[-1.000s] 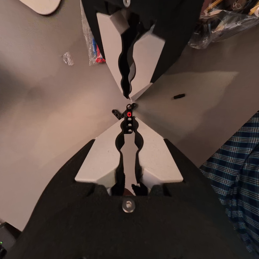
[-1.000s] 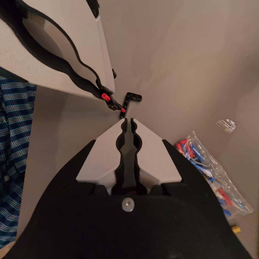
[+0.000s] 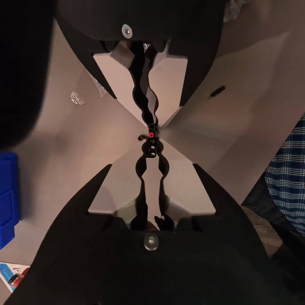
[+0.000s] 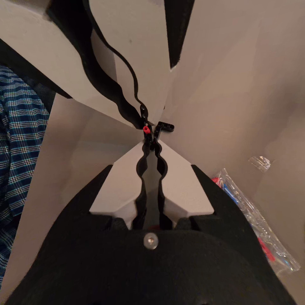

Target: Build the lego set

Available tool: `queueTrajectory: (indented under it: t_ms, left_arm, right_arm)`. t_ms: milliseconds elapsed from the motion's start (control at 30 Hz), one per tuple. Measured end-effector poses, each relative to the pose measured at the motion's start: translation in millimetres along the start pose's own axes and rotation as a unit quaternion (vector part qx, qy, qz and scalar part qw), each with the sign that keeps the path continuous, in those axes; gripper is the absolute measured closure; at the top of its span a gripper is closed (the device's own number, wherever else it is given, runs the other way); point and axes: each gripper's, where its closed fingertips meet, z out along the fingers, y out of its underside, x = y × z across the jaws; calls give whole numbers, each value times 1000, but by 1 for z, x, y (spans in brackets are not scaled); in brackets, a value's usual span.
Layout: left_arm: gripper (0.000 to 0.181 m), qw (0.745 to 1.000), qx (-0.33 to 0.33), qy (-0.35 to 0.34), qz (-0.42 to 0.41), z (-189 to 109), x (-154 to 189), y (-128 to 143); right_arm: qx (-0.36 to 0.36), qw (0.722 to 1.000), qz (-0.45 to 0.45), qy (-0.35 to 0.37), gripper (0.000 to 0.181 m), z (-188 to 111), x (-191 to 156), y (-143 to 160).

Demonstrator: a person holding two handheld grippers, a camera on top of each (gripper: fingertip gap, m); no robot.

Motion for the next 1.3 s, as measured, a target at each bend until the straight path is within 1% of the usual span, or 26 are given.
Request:
queueTrajectory:
  t_ms: [133, 200, 400, 500, 533, 567, 600, 633, 667, 733, 800, 867, 900, 1033, 1067, 1133, 1200, 1267, 1300]
  left_arm:
    - [177, 1000, 18, -5, -7, 1, 2, -3]
    - [177, 1000, 3, -15, 10, 7, 4, 3]
    - [177, 1000, 18, -24, -2, 7, 1, 2]
    - [175, 998, 49, -28, -12, 3, -3, -4]
    - [173, 997, 65, -28, -17, 0, -4, -8]
    - [163, 996, 79, -28, -22, -2, -4, -11]
    - [151, 996, 80, -30, -30, -3, -6, -9]
    - [148, 996, 81, -23, -31, -3, -4, -5]
    - [151, 995, 92, -19, -32, -3, -2, -4]
    - [147, 995, 92, -10, -46, 0, 0, 3]
    - [146, 993, 102, -17, -53, -1, -2, 9]
    - [145, 989, 129, -2, -69, -6, 0, 9]
    - [146, 988, 139, -8, -68, -8, -2, 10]
    - [148, 989, 140, -18, -47, -6, 1, 15]
    - [146, 989, 136, -22, -48, -5, 2, 19]
    - [144, 986, 149, -30, -70, -8, 2, 25]
    - [132, 980, 157, -36, -115, -11, 3, 33]
    - [124, 972, 154, -39, -172, -10, 7, 46]
    - [117, 966, 158, -35, -201, -8, 11, 48]
  right_arm:
    - [0, 1000, -7, 7, 179, 0, -1, 2]
    - [-18, 1000, -11, 11, 179, 5, -2, 7]
    - [-19, 1000, -8, 17, 179, 6, 0, 5]
    - [-6, 1000, 8, 11, 179, 3, 1, 3]
    - [-3, 1000, 8, 13, 178, 2, 1, 2]
    - [-6, 1000, 10, 16, 173, 1, 1, 2]
    - [-14, 1000, 11, 18, 166, 1, 2, 4]
    - [-19, 1000, 10, 18, 165, 0, 1, 5]
    - [-18, 1000, 8, 18, 166, 0, 0, 5]
    - [-24, 999, 6, 24, 168, -1, 0, 6]
    - [-33, 999, -1, 34, 169, -4, 1, 6]
    - [-34, 999, -5, 35, 169, -5, -2, 4]
    - [-37, 999, -6, 37, 169, -5, -2, 4]
    - [-64, 997, -3, 50, 168, -2, 0, 12]
    - [-60, 997, 0, 51, 168, -3, 0, 11]
    - [-55, 997, 11, 56, 166, -7, 1, 9]
    - [-51, 997, 15, 58, 162, -9, -1, 5]
    - [-49, 997, 26, 55, 158, -7, -2, 2]
    - [-51, 997, 30, 58, 158, -6, 0, 1]
